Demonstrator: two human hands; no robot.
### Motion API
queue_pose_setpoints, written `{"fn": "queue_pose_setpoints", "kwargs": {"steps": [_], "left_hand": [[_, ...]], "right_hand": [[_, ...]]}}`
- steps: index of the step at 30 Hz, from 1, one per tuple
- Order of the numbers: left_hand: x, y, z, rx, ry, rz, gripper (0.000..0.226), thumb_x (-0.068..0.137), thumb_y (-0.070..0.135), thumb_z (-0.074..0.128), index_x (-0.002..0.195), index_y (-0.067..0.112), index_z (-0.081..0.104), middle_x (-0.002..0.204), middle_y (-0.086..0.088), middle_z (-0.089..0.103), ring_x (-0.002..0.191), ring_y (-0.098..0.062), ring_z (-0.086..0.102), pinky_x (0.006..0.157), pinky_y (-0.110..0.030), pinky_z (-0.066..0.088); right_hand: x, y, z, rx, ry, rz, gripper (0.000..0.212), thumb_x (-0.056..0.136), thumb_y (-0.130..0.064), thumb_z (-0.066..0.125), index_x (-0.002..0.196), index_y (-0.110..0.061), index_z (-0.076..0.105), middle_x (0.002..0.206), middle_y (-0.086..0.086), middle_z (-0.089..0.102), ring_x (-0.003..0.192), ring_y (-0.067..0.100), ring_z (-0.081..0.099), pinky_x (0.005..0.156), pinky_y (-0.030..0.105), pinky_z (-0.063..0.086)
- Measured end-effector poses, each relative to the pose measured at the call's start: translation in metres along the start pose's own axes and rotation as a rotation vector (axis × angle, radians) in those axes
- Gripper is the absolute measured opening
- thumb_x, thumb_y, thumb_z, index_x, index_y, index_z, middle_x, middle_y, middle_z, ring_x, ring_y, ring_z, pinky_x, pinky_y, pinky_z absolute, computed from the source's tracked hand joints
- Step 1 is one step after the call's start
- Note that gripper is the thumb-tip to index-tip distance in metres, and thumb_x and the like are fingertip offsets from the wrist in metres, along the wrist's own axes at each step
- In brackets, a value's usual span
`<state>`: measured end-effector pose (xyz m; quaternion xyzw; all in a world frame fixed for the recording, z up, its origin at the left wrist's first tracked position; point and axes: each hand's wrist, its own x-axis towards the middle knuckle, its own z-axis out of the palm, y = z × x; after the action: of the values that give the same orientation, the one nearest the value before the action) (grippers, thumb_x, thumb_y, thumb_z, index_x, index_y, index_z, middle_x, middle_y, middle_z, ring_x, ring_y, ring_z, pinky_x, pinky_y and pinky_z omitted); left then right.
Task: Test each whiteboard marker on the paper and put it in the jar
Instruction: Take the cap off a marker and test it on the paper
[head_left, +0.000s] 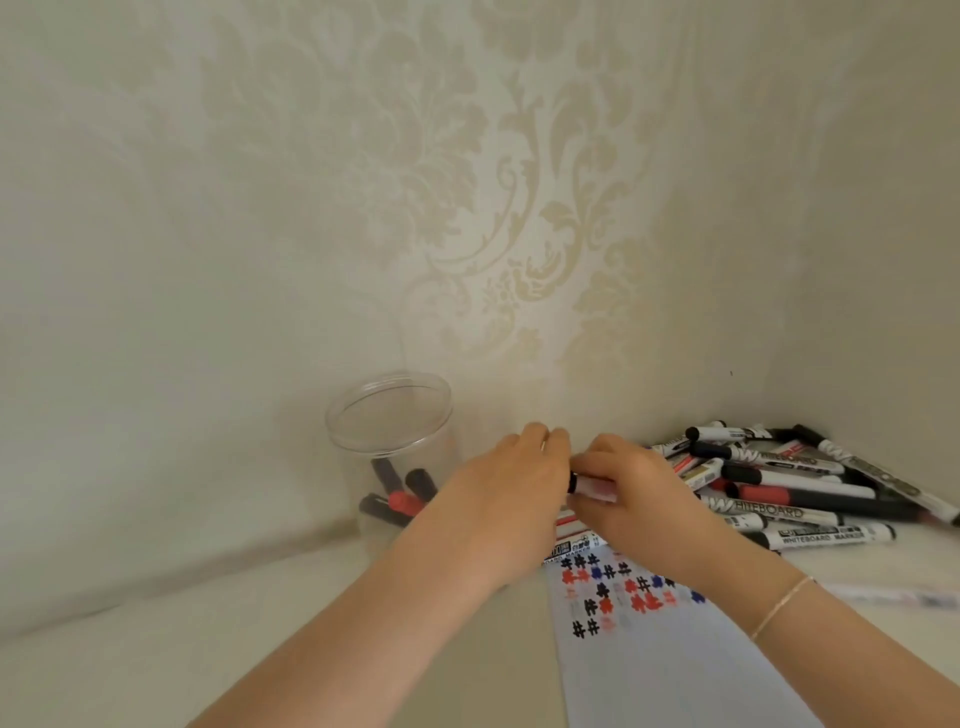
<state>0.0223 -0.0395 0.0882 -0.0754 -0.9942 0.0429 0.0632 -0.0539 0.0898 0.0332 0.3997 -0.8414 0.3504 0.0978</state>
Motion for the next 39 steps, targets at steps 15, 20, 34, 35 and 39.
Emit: {"fn": "queue_pose_setpoints", "kwargs": {"steps": [15,20,34,35,39], "left_hand": [[0.016,-0.004,0.029,-0.757,-0.172,-0.044,0.021,0.100,0.030,0.042,0.112,0.015,0.051,0.082,-0.002,0.060,0.071,-0.015,0.056,0.079,-0.041,0.054],[0.024,0.002,0.029,-0.797,-0.272,0.044,0.031,0.098,0.028,0.047,0.129,0.027,0.053,0.098,0.006,0.064,0.087,-0.015,0.060,0.088,-0.037,0.052],[0.020,0.015,0.028,-0.884,-0.182,0.067,0.036,0.101,0.040,0.037,0.074,0.026,0.055,0.062,0.021,0.057,0.057,0.003,0.047,0.064,-0.019,0.040],[0.020,0.015,0.029,-0.876,-0.159,0.060,0.036,0.100,0.041,0.038,0.074,0.025,0.056,0.060,0.020,0.057,0.055,0.002,0.047,0.063,-0.020,0.040],[0.019,0.016,0.029,-0.930,-0.114,0.079,0.039,0.100,0.039,0.041,0.075,0.016,0.059,0.041,0.020,0.048,0.041,-0.002,0.037,0.048,-0.014,0.029]], "right_hand": [[-0.022,0.000,-0.021,1.167,-0.205,0.756,0.023,0.082,-0.027,0.069,0.094,-0.008,0.066,0.076,0.009,0.063,0.061,0.018,0.057,0.063,0.028,0.047],[-0.027,0.009,0.001,1.209,0.090,0.710,0.023,0.075,-0.023,0.074,0.086,-0.008,0.061,0.062,0.004,0.045,0.046,0.011,0.036,0.043,0.022,0.033],[-0.017,0.003,-0.010,1.079,0.216,0.514,0.030,0.086,-0.008,0.065,0.059,-0.005,0.051,0.047,0.012,0.046,0.041,0.021,0.045,0.043,0.027,0.042],[-0.017,0.002,-0.010,1.124,0.211,0.515,0.030,0.087,-0.006,0.063,0.059,-0.004,0.050,0.047,0.012,0.044,0.041,0.021,0.044,0.043,0.027,0.043],[-0.019,0.001,-0.006,1.189,0.254,0.516,0.029,0.086,-0.006,0.063,0.059,-0.003,0.051,0.048,0.011,0.042,0.042,0.019,0.042,0.042,0.027,0.043]]}}
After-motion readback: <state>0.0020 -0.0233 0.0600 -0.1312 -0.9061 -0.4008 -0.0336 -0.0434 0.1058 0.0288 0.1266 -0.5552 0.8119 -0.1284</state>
